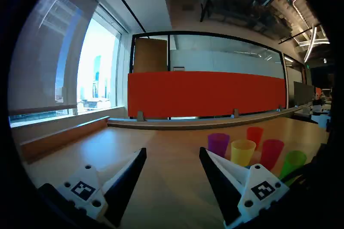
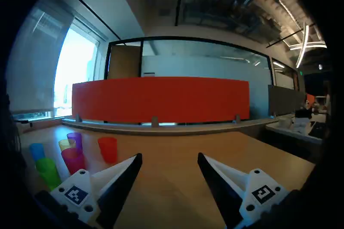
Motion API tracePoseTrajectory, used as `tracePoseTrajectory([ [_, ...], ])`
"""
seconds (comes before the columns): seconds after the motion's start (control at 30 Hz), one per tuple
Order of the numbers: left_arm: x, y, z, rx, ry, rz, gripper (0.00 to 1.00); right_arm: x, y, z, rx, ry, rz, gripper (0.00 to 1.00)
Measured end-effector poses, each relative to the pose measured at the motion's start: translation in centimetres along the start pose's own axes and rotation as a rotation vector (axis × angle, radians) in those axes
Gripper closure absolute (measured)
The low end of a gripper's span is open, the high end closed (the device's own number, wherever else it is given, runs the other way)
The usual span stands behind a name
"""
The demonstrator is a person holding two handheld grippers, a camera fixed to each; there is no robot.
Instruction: Pour water
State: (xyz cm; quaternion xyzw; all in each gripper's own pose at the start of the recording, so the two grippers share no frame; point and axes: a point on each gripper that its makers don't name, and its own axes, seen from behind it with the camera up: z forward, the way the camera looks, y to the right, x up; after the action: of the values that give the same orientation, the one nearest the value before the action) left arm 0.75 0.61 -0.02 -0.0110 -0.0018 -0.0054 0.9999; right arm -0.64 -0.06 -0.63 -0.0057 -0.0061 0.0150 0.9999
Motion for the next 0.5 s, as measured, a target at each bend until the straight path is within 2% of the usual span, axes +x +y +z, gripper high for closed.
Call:
tracePoseTrajectory([
  [0.5, 0.13, -0.05, -0.14, 0.000, -0.001, -0.001, 0.09, -0.02, 0.03, -0.01, 0.000, 0.000, 0.000, 0.00],
])
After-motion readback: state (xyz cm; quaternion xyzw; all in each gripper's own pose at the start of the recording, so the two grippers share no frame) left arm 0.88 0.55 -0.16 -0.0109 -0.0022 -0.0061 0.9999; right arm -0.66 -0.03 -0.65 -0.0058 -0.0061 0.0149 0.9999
